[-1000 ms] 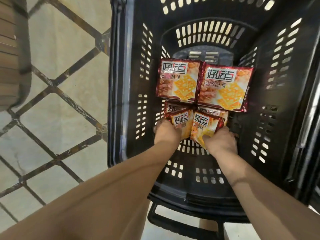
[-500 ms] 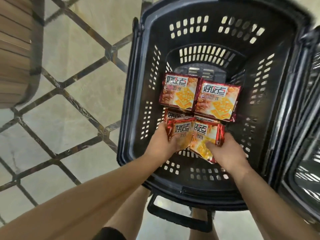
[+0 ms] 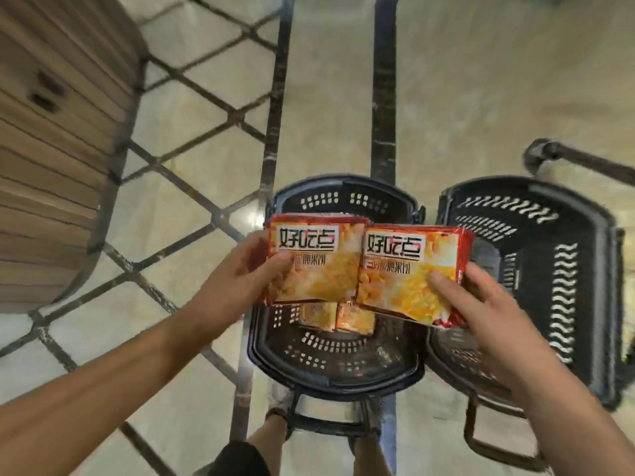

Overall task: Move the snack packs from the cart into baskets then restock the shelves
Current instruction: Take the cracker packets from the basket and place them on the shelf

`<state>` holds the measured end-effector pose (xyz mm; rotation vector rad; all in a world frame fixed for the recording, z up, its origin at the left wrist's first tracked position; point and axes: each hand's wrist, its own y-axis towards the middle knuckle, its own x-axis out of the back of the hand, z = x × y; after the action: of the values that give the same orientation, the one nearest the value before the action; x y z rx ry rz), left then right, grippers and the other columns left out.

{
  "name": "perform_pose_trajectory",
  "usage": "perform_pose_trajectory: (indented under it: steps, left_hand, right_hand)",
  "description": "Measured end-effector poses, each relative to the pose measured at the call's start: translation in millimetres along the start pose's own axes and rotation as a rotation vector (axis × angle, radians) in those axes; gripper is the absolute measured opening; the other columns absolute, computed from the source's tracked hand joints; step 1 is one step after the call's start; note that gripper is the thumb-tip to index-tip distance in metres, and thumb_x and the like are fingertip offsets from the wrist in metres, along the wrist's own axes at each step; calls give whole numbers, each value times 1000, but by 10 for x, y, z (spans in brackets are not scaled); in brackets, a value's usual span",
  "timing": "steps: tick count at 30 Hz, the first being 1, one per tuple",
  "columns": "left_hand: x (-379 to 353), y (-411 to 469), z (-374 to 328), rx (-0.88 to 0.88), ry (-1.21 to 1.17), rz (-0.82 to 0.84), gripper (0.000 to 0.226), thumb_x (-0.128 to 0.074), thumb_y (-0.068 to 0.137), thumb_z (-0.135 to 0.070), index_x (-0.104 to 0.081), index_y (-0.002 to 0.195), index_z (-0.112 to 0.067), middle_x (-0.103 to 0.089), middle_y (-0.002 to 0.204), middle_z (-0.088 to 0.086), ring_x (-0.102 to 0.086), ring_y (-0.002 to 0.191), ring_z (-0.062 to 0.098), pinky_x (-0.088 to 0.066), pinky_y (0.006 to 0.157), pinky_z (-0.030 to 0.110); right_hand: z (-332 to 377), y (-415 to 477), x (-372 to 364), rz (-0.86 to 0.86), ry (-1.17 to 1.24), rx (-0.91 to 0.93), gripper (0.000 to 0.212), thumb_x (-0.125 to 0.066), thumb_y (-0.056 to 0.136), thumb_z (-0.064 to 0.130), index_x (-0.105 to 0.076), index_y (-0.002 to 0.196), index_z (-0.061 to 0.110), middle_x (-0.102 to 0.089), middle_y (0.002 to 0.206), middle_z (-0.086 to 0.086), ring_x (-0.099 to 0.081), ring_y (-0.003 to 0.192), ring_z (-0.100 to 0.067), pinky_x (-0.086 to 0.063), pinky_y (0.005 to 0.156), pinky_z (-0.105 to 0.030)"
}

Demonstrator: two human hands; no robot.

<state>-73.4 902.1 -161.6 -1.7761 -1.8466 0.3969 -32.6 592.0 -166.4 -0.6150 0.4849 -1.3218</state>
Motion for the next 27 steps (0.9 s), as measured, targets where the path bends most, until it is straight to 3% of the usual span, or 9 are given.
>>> perform_pose_trajectory:
  steps: [2,4,7,10,12,15,17,21,27]
  left_hand:
    - [105,-175,-455,-85,19,18,27,-57,101,-28,-60,127,-21,-76,101,1,-69,76,5,-52,58,18]
    - [208,-361,-924,-151,22,18,28,-56,102,-26,-60,128,-18,-77,102,-4,-70,77,4,-51,59,17]
    - [321,-701,-1683,-273,7,22,28,-58,100,-25,-62,126,-17,-78,107,-6,-74,90,6,-55,71,19]
    - [366,-1126,-2451,-386,-7,46,42,-71,93,-44,-65,129,-23,-75,123,3,-73,109,22,-57,90,38]
    - [335,-1375,-2937,-465,-18,74,49,-71,88,-47,-65,130,-22,-74,125,6,-72,111,26,-58,93,43]
    - [177,-1724,-3592,-587,-80,120,45,-78,82,-38,-68,121,-19,-76,118,7,-76,97,18,-63,76,30]
    - [46,-1931,-3949,-661,-106,165,50,-70,76,-40,-67,121,-18,-77,117,7,-76,98,17,-63,73,27]
    - [-155,-2304,-4472,-775,-142,269,46,-62,88,-33,-63,129,-13,-75,121,9,-75,105,22,-63,81,32]
    - [-437,-2735,-4831,-859,-122,462,28,-56,95,-26,-68,118,-17,-78,112,8,-78,90,18,-64,67,30]
  right_hand:
    - [377,-317,113,12,28,60,36,-68,89,36,-67,124,28,-75,117,3,-72,107,-18,-50,101,-44]
    - [749,-637,207,16,61,133,41,-67,87,37,-66,125,24,-74,119,0,-71,110,-21,-48,103,-46]
    - [1314,-1154,358,10,110,263,46,-66,84,37,-65,128,21,-74,120,-2,-71,112,-23,-51,101,-45]
    - [1794,-1680,520,-33,168,387,45,-63,87,33,-65,129,16,-73,122,-6,-70,113,-25,-56,98,-40]
    - [2106,-2050,629,-71,184,475,44,-62,89,32,-64,129,15,-74,120,-7,-71,112,-26,-56,98,-42]
    - [2510,-2599,804,-170,210,613,40,-67,88,37,-67,124,19,-75,117,-5,-70,111,-31,-54,100,-51]
    - [2715,-2940,956,-230,206,705,38,-68,92,38,-67,124,20,-75,118,-5,-68,114,-36,-51,101,-57]
    - [2988,-3670,1172,-362,187,869,33,-61,95,33,-66,123,17,-76,115,-2,-72,108,-23,-61,87,-35]
    - [2843,-4649,1186,-586,183,936,29,-62,95,36,-68,120,23,-76,114,1,-73,106,-20,-55,93,-43]
